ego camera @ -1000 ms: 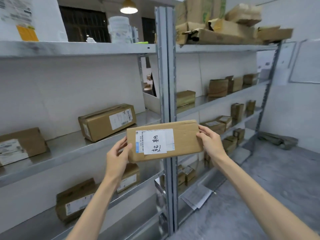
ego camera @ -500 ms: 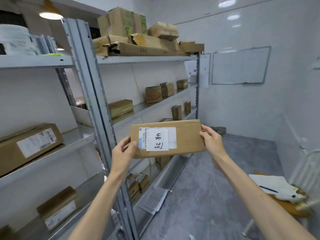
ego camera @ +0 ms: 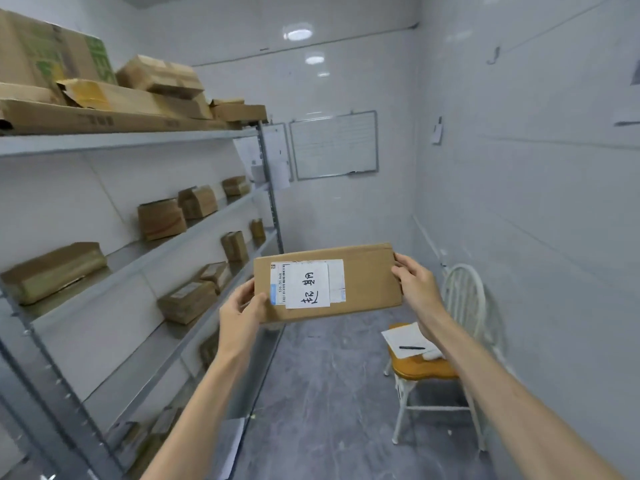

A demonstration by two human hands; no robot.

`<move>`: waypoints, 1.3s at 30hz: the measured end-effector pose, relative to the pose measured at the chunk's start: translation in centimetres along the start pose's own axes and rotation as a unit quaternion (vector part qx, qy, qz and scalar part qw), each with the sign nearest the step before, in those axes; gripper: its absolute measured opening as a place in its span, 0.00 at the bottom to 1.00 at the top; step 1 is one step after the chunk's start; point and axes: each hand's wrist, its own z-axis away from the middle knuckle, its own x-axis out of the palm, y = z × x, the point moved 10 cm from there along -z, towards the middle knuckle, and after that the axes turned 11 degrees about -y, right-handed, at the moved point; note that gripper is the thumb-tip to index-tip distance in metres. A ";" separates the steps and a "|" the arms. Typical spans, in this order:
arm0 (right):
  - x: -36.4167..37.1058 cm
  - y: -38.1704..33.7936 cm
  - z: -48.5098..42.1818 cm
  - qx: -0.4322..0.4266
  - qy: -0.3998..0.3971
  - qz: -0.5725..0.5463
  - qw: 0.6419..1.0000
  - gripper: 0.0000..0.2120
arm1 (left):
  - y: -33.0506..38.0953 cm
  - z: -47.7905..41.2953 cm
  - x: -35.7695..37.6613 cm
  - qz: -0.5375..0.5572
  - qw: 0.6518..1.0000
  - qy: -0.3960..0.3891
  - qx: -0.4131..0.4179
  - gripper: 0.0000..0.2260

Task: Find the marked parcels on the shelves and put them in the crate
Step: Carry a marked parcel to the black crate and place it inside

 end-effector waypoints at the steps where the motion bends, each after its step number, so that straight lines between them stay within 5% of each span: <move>1: -1.1 0.0 0.0 0.001 0.008 0.000 1.000 0.16 | -0.2 -0.8 1.3 0.000 1.000 -0.013 -0.001 0.14; 8: -9.9 0.1 2.0 -0.008 0.153 0.035 0.988 0.14 | -2.1 -6.3 11.5 0.031 0.989 -0.144 -0.005 0.16; 18: -17.3 1.6 12.7 0.005 0.393 0.035 0.919 0.16 | -3.9 -5.9 25.9 0.058 0.928 -0.367 -0.007 0.17; 29: -21.3 1.4 32.6 0.048 0.580 0.053 0.811 0.16 | -3.8 6.4 39.6 0.075 0.801 -0.593 -0.033 0.17; 39: -23.1 3.7 49.1 0.058 0.684 0.007 0.727 0.14 | -2.2 21.2 47.1 0.045 0.720 -0.692 -0.033 0.14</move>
